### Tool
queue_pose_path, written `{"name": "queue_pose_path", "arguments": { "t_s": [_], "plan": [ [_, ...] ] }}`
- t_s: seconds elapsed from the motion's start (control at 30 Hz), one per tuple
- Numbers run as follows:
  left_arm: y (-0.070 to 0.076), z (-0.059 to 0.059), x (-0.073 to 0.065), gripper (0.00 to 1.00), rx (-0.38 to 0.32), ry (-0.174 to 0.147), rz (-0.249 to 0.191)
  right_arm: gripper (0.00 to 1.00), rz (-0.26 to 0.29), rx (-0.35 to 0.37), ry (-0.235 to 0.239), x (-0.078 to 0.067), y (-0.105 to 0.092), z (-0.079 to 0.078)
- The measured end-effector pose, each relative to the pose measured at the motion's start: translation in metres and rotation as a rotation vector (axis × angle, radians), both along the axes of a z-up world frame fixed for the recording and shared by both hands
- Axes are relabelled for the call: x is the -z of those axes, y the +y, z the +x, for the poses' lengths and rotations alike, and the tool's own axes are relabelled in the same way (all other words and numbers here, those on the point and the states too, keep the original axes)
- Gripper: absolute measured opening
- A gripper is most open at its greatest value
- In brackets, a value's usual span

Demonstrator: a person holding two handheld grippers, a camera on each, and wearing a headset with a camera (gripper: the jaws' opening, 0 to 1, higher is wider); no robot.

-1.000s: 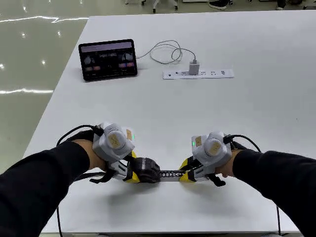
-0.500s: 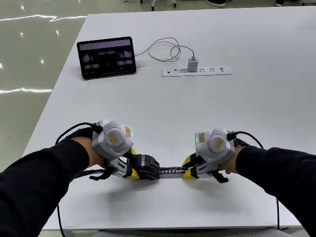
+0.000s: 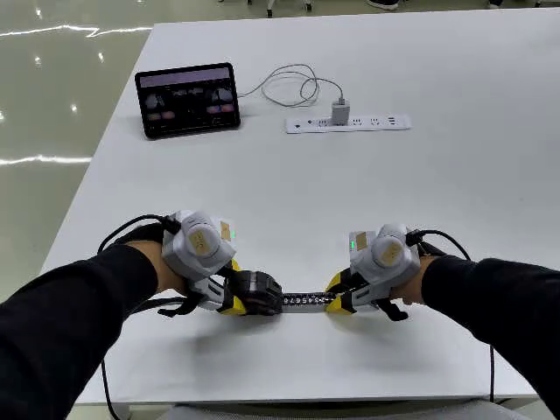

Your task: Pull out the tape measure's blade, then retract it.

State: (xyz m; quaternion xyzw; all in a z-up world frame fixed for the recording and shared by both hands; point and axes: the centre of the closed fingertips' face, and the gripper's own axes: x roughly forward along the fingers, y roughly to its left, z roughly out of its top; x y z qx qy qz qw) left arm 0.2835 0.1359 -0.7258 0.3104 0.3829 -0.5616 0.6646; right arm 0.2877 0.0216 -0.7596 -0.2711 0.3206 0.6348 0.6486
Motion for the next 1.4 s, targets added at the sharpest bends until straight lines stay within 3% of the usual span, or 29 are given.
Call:
{"name": "queue_pose_path", "arguments": {
  "t_s": [1.4],
  "plan": [
    [0.0,-0.001,0.0,0.27,-0.001,0.003,0.003,0.1,-0.02,0.023,-0.008,0.0,-0.029,0.001]
  ]
}}
